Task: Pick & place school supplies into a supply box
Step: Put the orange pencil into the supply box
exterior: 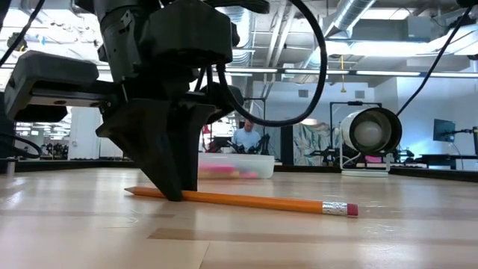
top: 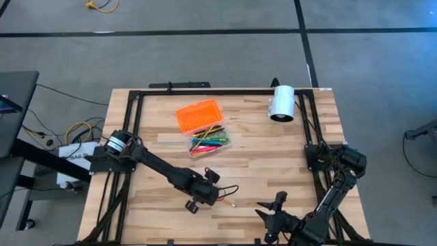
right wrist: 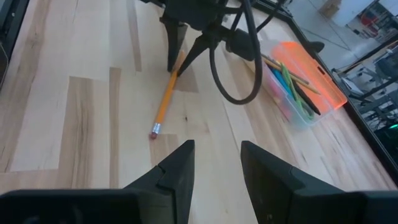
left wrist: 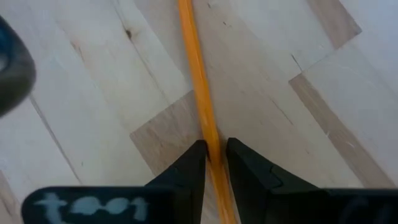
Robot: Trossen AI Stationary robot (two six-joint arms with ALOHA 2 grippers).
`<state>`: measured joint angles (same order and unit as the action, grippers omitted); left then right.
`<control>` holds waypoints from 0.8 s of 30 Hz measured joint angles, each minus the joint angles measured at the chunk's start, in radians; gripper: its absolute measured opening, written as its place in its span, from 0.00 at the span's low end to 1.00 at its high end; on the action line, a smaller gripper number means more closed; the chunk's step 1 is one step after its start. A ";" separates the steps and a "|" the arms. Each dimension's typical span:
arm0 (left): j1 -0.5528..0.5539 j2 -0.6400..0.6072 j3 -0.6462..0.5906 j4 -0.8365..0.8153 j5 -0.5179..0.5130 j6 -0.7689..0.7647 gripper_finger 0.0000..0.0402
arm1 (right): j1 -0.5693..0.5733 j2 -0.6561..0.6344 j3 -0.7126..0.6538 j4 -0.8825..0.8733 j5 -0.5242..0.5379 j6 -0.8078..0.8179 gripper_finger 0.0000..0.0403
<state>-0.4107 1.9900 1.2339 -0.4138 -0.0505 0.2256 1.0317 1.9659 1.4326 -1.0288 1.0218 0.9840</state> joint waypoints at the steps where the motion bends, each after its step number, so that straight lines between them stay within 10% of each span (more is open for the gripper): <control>1: 0.004 0.000 0.000 0.003 0.004 0.000 0.15 | 0.000 0.000 0.000 -0.002 0.000 0.000 0.31; 24: 0.046 0.030 0.001 0.183 0.104 0.014 0.15 | 0.000 0.000 0.000 -0.004 -0.001 0.002 0.31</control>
<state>-0.3642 2.0195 1.2345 -0.2312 0.0535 0.2393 1.0317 1.9659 1.4326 -1.0325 1.0203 0.9856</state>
